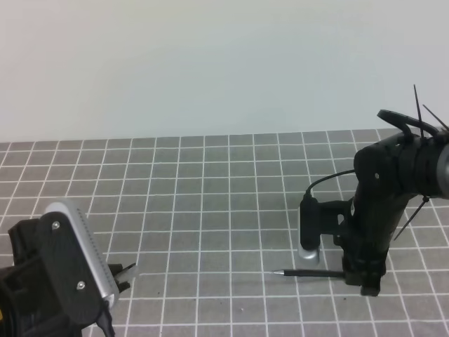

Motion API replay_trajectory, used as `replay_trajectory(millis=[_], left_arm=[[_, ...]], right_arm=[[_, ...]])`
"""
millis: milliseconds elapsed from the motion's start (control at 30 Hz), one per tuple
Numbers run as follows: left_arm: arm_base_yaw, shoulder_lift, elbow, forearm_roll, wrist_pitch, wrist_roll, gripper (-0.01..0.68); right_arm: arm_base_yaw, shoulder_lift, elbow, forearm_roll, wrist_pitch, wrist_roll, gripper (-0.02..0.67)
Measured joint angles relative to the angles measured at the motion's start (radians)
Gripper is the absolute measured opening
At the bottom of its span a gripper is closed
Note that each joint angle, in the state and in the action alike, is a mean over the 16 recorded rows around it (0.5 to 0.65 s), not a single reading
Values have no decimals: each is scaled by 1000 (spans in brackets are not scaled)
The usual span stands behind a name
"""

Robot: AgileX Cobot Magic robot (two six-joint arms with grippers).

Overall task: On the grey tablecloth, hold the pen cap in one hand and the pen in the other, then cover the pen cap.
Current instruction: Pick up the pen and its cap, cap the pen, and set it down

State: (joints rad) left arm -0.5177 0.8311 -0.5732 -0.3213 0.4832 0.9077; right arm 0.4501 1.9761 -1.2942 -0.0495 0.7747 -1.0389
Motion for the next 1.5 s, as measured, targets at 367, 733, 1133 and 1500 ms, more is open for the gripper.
replay_trajectory(millis=[367,733,1133,1500], left_arm=[[0,0,0,-1,2,-1,80],[0,0,0,-1,3,-1,80],[0,0,0,22,17,112,80],[0,0,0,102,26,304,80]], right_arm=[[0,-9,-2,-34,46,-1,-2],[0,-40,-51,-8,166,6,-4],[24,-76,-230,144,466,196,-4],[93,-197,-259,263,534,513,-4]])
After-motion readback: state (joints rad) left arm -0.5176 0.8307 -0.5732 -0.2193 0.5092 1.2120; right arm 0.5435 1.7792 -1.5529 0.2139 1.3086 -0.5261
